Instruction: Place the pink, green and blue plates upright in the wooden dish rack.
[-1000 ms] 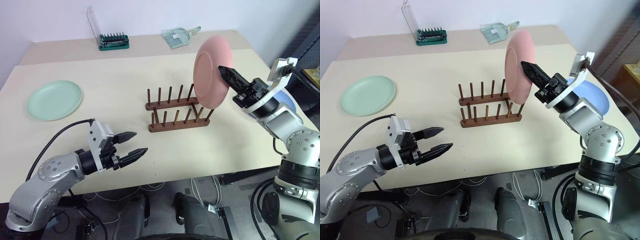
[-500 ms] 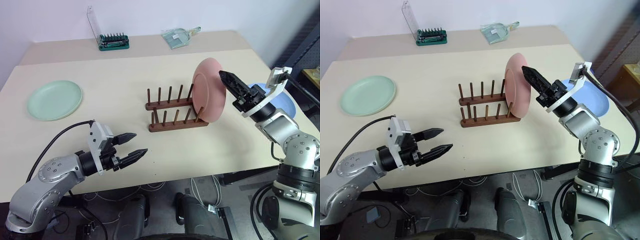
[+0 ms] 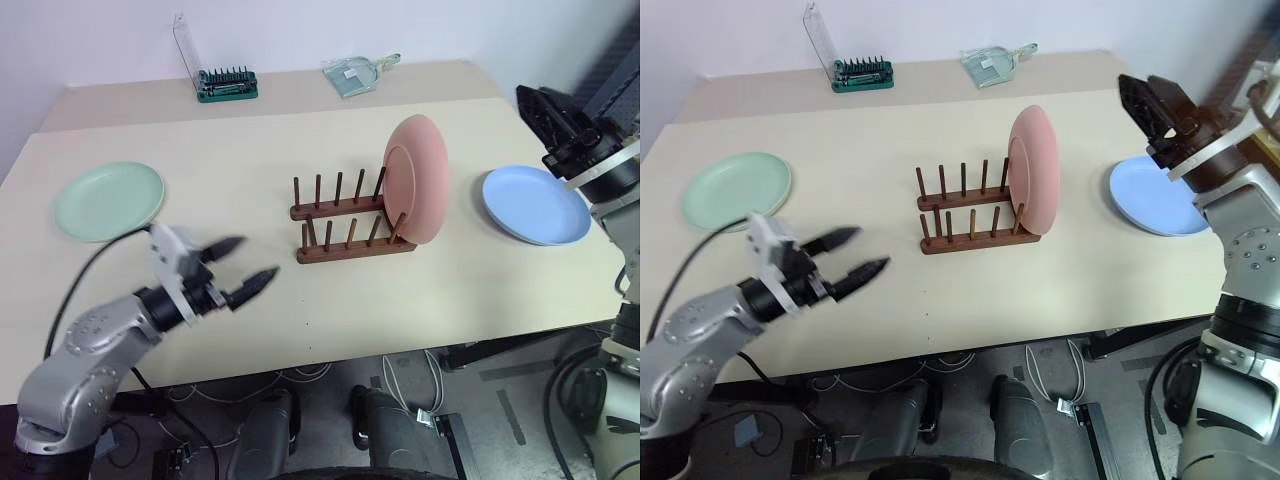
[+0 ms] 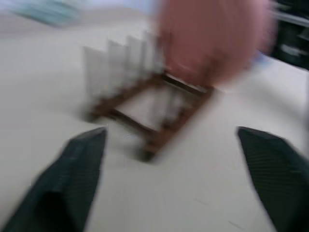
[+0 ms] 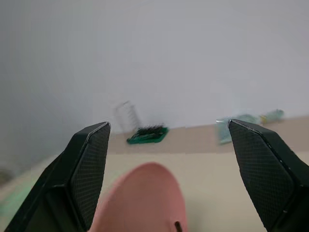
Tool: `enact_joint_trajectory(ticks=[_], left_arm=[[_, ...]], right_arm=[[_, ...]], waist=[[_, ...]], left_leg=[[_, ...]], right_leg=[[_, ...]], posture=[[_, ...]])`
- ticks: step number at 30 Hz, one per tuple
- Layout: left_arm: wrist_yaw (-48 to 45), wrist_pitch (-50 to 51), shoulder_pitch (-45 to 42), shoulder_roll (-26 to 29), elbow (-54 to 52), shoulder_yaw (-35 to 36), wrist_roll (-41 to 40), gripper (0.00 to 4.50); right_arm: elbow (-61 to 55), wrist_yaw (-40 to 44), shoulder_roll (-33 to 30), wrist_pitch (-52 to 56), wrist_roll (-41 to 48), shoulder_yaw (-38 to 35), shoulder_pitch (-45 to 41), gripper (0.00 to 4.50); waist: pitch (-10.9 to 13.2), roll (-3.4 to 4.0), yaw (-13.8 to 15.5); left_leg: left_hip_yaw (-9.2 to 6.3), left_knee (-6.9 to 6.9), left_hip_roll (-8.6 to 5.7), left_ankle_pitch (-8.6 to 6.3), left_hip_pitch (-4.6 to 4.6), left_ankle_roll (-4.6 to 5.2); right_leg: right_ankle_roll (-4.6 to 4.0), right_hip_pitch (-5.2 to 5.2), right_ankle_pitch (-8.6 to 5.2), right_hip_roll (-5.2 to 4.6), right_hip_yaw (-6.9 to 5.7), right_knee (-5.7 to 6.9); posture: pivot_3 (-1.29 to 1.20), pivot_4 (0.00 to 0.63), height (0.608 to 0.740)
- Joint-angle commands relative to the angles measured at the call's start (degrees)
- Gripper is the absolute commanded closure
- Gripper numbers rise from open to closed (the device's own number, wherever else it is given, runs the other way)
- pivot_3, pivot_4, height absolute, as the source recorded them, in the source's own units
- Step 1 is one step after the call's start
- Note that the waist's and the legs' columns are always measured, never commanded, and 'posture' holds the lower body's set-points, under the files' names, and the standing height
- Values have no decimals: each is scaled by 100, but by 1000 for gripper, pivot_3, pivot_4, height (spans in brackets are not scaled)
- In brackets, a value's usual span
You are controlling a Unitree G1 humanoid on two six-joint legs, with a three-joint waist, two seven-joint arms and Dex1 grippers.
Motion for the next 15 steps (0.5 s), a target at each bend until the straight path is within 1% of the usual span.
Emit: enact_joint_trajectory(ticks=[1,2,4,6,9,12,15], left_arm=[[789,-170,-336,-69,679,729,369,50],[1186,-81,-513,-79,990,884,546,50],[1864,-5,-816,-145,1404,1130,840,50],[2747,228,-1189,-264,1798,1450,1070,50],[3675,668,-1569,-337,2280,1762,1364,50],[3978,993,-1804,-395,2608,1907,1370,50],[4018,1226,-2011,-417,2833,1818,1380,50]], right_arm=[[-1236,738,-272,-167,-545,1039,-255,498],[-1397,884,-303,-280,-842,1395,-294,498],[-1501,1042,-291,-536,-1451,1950,-376,498],[-1468,1144,-193,-941,-2266,2638,-510,498],[-1243,1206,28,-1569,-3298,3406,-669,498],[-1003,1250,411,-1930,-3756,3780,-729,498],[-1006,1390,703,-2076,-3905,3957,-643,498]], waist=[[-2,0,-33],[-4,-4,-45],[-4,-9,-31],[-3,-10,-11],[-2,-17,13],[-4,-21,37],[-6,-31,52]], left_leg=[[0,0,4,0,4,0],[0,0,10,0,7,0],[-3,4,13,0,9,0],[-4,12,11,-1,6,-1],[-4,42,6,-7,-16,4],[-3,50,-4,-9,-22,7],[-6,55,-8,-10,-25,5]], right_leg=[[2,0,-1,2,0,1],[16,2,-10,4,-1,2],[17,6,-10,6,-5,3],[18,9,-10,7,-8,1],[13,5,10,4,-10,0],[23,4,18,-4,-9,-2],[45,4,31,-7,-10,-2]], posture=[[0,150,740],[0,150,740],[0,150,740],[0,150,740],[0,150,740],[0,150,740],[0,150,740]])
